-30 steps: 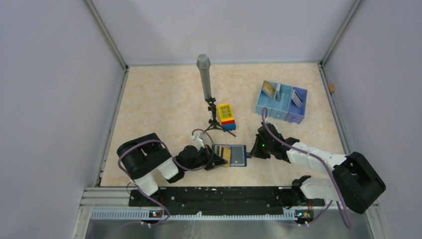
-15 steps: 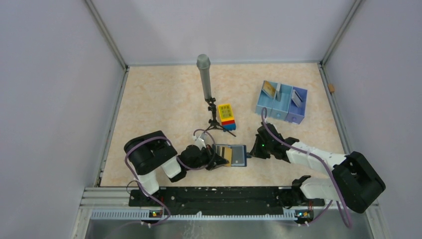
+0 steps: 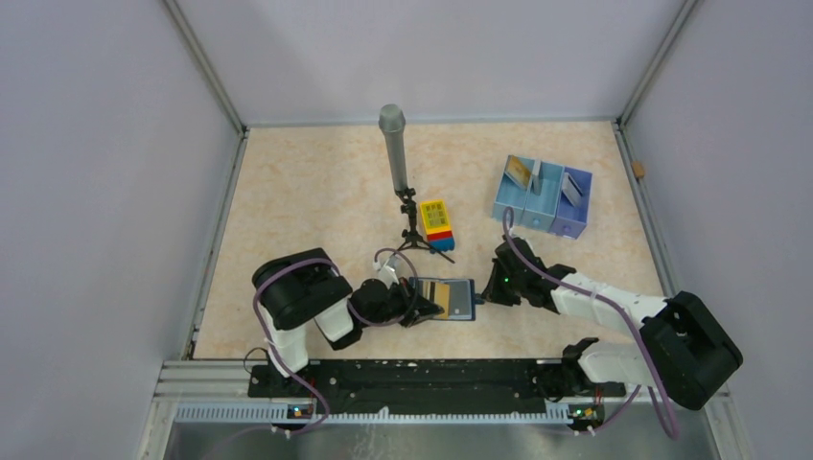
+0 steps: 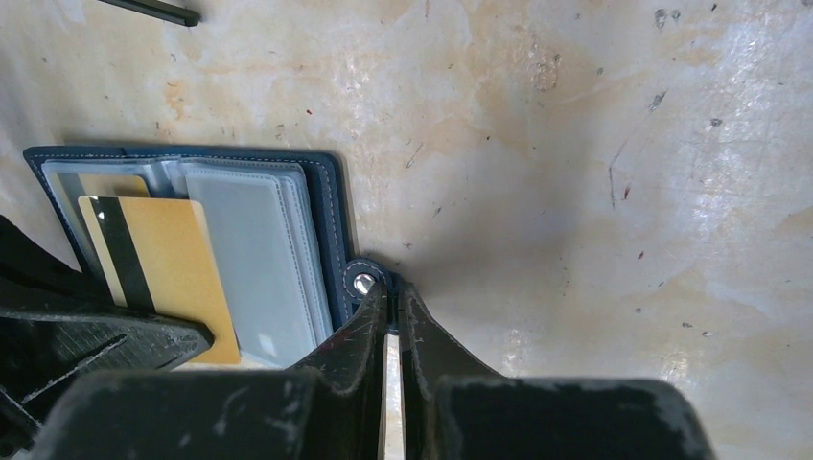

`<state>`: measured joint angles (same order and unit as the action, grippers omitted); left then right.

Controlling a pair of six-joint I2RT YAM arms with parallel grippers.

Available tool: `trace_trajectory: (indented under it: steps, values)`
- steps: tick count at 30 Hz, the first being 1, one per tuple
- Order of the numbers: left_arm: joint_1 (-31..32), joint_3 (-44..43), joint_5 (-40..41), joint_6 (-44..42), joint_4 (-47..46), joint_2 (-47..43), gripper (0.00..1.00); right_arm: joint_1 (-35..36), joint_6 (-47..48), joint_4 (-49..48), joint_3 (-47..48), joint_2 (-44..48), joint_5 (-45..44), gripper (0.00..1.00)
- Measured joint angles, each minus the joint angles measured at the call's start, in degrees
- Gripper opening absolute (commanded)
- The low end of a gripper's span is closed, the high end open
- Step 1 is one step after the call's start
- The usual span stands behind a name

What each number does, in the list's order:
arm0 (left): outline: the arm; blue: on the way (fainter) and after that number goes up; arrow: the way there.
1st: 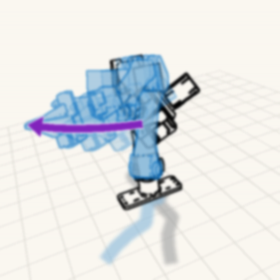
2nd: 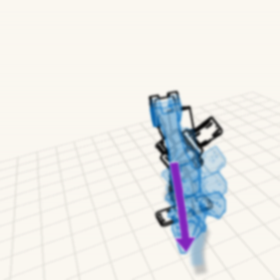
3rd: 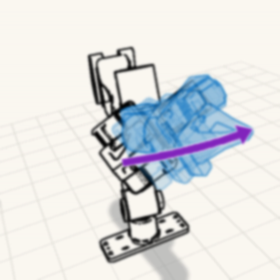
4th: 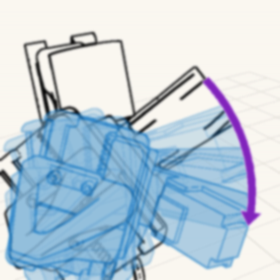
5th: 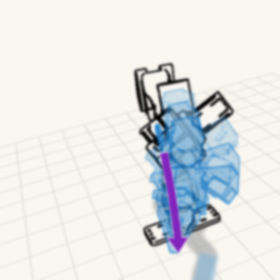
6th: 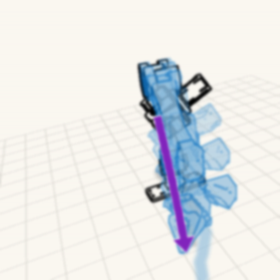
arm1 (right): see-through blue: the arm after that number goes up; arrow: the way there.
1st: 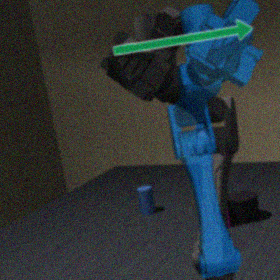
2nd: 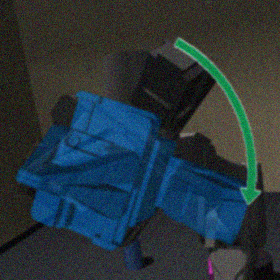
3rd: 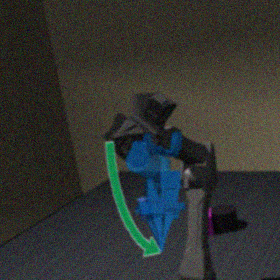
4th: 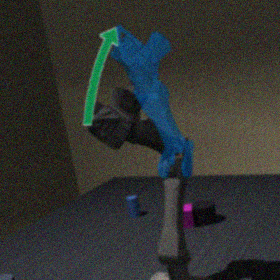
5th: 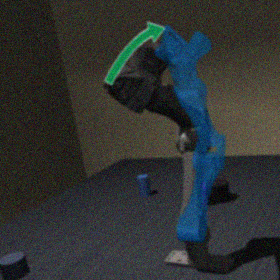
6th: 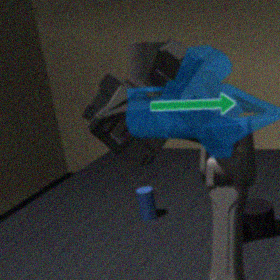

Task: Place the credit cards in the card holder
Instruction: Insert the credit card into the card holder.

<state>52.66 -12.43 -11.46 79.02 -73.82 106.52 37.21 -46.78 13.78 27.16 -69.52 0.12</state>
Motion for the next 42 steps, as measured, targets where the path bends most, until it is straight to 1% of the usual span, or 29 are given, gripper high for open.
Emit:
trace_trajectory:
  steps: [13,30,42]
  values:
    - [0.70,-0.68,2.14,0.61,-2.51,2.14,0.00,0.87,-0.42,0.44,0.26,-0.02,-1.14,0.00]
    - [1.40,-3.23,2.40,0.63,0.83,2.14,0.00,0.90,-0.39,0.98,0.28,0.52,-2.64,0.00]
    - [2.75,-3.39,5.20,0.28,1.44,1.62,0.00,0.90,-0.39,1.22,0.28,0.76,-3.10,0.00]
